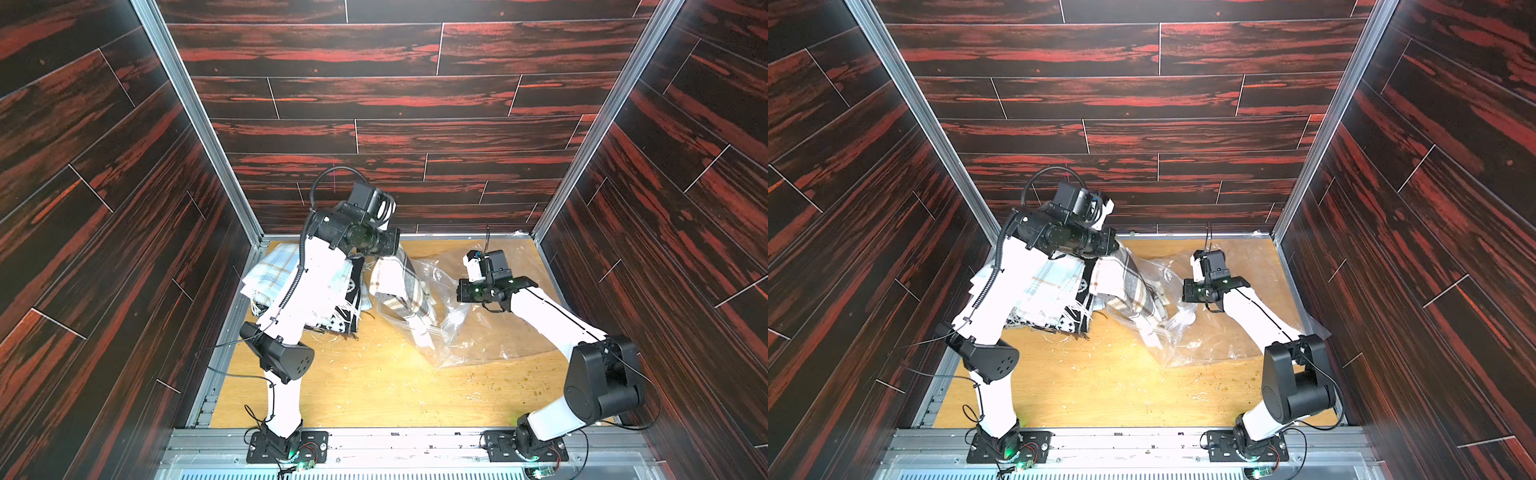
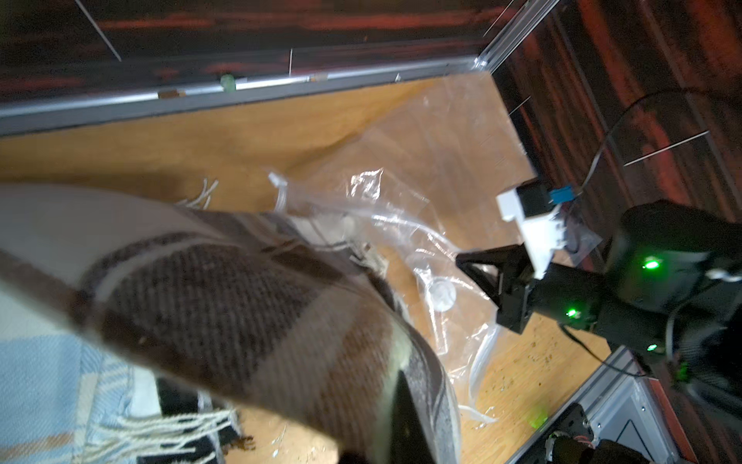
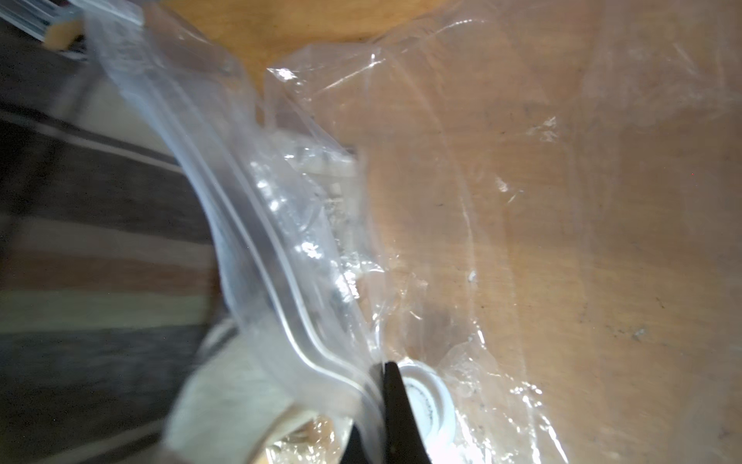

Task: Take the scarf out of the vacuum bag
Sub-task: Take out the scarf from the vacuum bag.

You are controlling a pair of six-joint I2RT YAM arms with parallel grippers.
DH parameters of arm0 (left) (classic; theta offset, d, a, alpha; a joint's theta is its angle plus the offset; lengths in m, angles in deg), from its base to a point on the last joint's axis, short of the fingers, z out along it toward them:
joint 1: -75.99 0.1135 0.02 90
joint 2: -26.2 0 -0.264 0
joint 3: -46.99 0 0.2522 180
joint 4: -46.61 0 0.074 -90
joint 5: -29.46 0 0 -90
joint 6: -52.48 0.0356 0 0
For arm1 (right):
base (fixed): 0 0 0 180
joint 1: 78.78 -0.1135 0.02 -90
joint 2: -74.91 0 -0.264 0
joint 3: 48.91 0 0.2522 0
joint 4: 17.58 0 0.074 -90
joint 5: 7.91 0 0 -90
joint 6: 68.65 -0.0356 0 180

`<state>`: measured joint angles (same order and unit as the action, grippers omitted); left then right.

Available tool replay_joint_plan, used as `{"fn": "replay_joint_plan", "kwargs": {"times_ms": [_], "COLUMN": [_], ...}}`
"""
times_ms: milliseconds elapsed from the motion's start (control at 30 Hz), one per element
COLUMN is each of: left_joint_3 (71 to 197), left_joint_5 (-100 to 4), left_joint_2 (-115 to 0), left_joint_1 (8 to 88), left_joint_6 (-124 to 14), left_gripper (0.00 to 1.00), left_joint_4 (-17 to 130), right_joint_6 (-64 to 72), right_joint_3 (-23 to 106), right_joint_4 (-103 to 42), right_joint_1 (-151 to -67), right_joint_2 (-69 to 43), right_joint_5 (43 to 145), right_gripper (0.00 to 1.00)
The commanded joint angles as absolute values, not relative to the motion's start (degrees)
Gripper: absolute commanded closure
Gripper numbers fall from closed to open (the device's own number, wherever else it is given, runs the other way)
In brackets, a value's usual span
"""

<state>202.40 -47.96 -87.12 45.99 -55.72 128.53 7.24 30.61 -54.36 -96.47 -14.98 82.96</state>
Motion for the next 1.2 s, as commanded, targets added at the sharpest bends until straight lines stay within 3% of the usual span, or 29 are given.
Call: {"fn": "replay_joint_plan", "kwargs": {"times_ms": [0, 400, 733, 1167], "left_joint_3": [208.2, 204.5, 189.0, 186.6], "left_joint_5": [-47.9, -51.0, -48.3, -45.3], "left_joint_2": [-88.2, -84.5, -74.9, -71.4], "left_joint_1": [46.4, 49.2, 57.5, 68.8], "left_joint_6": [-54.4, -52.0, -52.5, -48.8], "left_gripper": [1.0, 1.0, 1.0, 1.0], "left_joint_4": [132.5, 134.0, 126.1, 125.7], "right_joint_6": [8.4, 8.4, 8.9, 9.3], "right_joint_3": [32.2, 32.8, 32.7, 31.4], "right_joint_4": [-56.4, -57.5, -57.8, -58.2], "right_joint_1": [-96.9, -96.8, -96.1, -93.6], "right_joint_2": [-16.2, -18.1, -19.0, -17.9], "right_joint_5": [79.3, 73.9, 72.4, 72.4], "right_gripper": [1.0, 1.0, 1.0, 1.0]}}
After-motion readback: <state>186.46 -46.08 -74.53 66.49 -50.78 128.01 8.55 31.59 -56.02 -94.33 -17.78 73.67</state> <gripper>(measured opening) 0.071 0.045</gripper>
